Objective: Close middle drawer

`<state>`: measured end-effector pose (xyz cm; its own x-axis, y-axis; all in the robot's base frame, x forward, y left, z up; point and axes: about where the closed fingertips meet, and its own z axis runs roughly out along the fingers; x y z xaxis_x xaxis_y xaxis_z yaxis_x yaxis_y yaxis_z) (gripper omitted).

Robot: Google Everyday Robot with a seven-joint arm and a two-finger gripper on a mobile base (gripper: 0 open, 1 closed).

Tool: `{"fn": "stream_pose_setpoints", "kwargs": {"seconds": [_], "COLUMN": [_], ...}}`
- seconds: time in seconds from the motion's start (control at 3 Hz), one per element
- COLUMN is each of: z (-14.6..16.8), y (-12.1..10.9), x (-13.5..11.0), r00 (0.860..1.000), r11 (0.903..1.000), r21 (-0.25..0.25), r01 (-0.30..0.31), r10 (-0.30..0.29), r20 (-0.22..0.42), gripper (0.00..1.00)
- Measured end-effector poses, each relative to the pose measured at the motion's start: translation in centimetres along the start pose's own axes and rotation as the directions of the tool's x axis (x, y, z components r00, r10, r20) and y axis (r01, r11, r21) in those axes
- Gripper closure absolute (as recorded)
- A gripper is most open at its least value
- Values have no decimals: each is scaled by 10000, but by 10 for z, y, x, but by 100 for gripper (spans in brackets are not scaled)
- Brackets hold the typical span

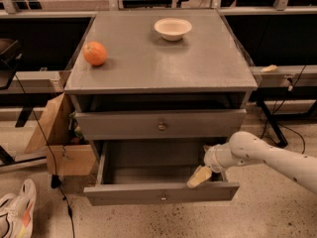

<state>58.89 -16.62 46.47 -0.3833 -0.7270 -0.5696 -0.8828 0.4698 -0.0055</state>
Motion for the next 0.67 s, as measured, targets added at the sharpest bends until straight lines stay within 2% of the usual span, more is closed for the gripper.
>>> {"fn": "stream_pose_setpoints", "kwargs": {"seconds": [0.33, 0.67], "z": [-6, 2], "y": [13, 26], "x": [-3, -3], "r00": [9999, 9990], "r11": [9996, 9985], "r21": [-246, -347], "r01": [153, 425], "r10": [-153, -421], "r20": [-18, 128], "gripper": [0, 0]}}
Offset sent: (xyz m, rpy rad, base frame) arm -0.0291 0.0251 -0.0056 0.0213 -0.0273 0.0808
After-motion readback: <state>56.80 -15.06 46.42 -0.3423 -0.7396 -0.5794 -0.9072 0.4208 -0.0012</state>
